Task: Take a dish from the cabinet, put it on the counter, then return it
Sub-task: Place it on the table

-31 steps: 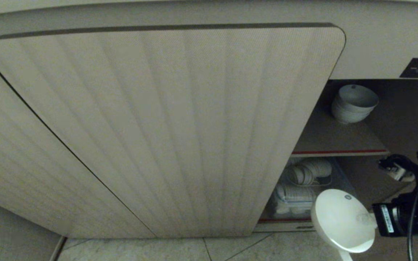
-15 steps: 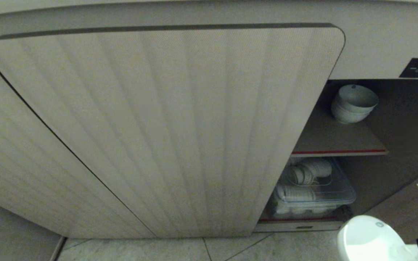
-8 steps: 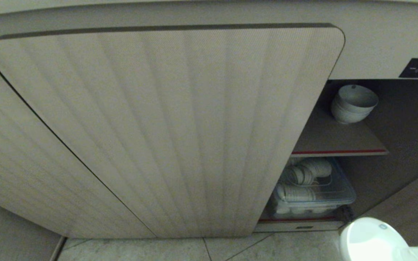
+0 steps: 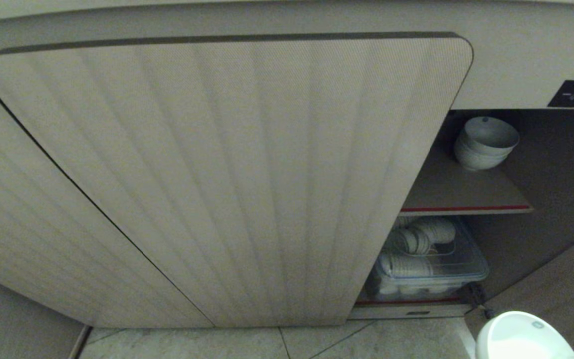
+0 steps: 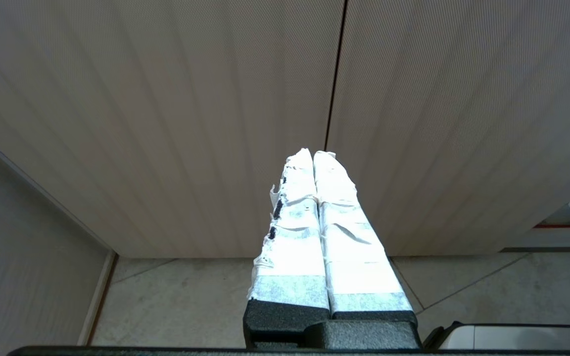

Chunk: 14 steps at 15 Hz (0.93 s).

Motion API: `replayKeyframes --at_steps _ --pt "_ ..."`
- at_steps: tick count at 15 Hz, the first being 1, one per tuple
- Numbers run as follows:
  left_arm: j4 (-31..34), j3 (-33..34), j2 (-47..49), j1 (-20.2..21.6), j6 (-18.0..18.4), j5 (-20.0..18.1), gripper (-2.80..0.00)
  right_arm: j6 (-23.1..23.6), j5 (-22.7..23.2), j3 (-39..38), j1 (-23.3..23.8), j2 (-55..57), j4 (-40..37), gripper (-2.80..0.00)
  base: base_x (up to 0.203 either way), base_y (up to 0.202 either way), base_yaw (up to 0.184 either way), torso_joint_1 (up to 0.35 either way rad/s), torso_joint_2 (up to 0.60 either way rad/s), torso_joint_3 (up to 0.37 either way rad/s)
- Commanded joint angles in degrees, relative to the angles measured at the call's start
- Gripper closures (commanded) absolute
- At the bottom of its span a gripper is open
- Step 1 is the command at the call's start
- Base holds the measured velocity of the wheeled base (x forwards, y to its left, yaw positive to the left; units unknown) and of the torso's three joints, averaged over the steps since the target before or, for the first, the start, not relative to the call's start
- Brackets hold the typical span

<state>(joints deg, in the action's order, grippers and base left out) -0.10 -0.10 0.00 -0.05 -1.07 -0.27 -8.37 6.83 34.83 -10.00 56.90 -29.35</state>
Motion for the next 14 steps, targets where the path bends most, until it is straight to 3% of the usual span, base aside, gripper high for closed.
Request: replayKeyframes --at_steps 1,14 --pt "-0.1 0.0 0.0 0.0 0.0 0.0 0.00 0.0 0.0 -0.4 -0.1 -1.5 -0.5 0.00 0.000 0.000 0.000 0.000 0.00 0.000" --pt "-0.1 0.0 0.0 0.0 -0.1 0.0 0.00 -0.3 0.0 -1.3 -1.9 -1.6 -0.4 0.00 0.000 0.000 0.000 0.000 0.00 0.000"
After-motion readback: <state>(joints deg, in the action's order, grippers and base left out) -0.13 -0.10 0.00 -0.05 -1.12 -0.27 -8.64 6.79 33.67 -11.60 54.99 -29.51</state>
